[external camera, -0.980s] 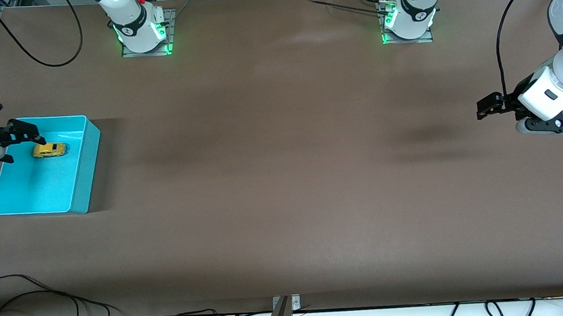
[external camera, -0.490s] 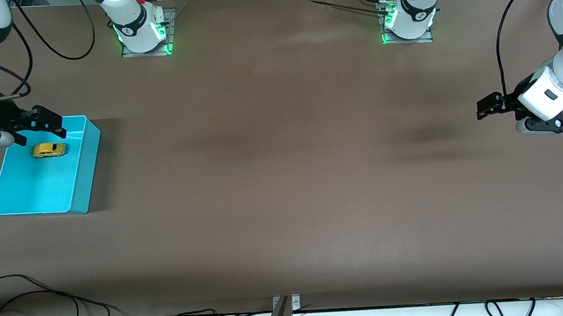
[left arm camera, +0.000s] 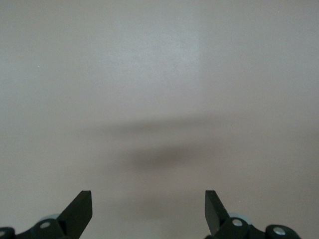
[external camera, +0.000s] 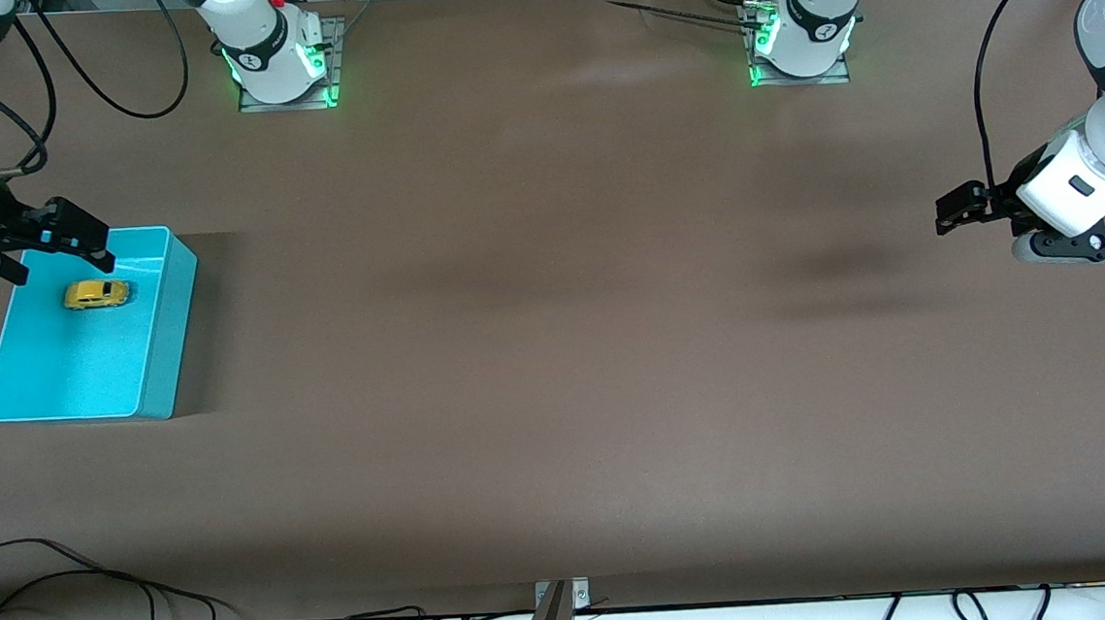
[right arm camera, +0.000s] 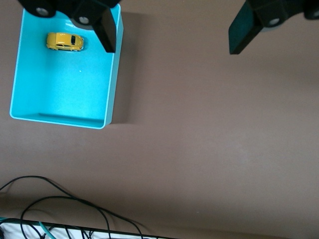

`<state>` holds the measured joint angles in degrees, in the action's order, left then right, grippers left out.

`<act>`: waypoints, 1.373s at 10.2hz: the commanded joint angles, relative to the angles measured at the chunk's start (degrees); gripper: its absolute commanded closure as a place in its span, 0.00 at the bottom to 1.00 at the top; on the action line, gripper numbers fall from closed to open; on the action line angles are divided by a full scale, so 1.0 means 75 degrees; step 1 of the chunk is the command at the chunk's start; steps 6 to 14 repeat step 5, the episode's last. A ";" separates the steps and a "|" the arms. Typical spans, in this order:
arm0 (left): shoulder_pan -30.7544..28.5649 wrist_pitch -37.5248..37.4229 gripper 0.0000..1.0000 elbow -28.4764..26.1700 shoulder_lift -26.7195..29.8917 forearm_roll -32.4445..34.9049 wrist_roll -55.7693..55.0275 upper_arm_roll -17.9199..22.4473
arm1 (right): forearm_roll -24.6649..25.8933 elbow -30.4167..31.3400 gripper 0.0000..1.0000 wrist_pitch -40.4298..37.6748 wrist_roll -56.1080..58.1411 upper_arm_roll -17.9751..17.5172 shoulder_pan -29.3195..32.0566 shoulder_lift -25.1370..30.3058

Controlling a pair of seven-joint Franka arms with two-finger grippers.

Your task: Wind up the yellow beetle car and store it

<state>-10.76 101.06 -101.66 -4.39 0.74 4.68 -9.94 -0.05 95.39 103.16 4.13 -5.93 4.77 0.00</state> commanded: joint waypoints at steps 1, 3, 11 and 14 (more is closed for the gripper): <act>-0.0065 -0.0057 0.00 -0.0039 0.0082 -0.0087 0.0172 -0.0023 | -0.0005 -0.0366 0.00 -0.0255 -0.0117 0.0052 -0.0050 -0.0129; -0.0065 -0.0057 0.00 -0.0039 0.0082 -0.0087 0.0184 -0.0023 | 0.0006 -0.0402 0.00 -0.0243 -0.0153 0.0041 -0.0073 -0.0153; -0.0065 -0.0057 0.00 -0.0027 0.0082 -0.0087 0.0184 -0.0023 | -0.0006 -0.0402 0.00 -0.0255 -0.0141 0.0076 -0.0015 -0.0235; -0.0065 -0.0057 0.00 -0.0027 0.0082 -0.0087 0.0184 -0.0023 | -0.0006 -0.0402 0.00 -0.0255 -0.0141 0.0076 -0.0015 -0.0235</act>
